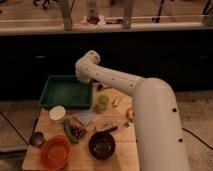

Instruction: Wipe tray with sponge

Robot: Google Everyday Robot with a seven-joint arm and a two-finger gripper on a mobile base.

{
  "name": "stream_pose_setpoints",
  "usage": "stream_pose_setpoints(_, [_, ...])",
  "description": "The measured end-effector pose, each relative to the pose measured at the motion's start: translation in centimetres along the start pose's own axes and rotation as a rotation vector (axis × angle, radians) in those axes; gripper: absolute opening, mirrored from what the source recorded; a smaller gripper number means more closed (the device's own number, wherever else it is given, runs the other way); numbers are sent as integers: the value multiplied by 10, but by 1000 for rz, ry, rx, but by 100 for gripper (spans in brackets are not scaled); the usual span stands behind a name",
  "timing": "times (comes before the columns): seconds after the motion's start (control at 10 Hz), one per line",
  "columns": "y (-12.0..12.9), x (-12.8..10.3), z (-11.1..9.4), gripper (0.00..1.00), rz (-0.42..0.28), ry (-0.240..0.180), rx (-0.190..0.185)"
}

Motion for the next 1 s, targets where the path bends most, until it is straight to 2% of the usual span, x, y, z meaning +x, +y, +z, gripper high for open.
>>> stream_pose_setpoints(0.4, [-11, -30, -10, 0, -32, -116, 2])
stream_pose_setpoints(0.6, [-13, -42, -11, 0, -42, -167, -8])
stream_pose_setpoints(0.9, [-20, -60, -8, 0, -54, -241, -40])
stream_pose_setpoints(1.0, [-21, -65, -4, 0, -54, -275, -64])
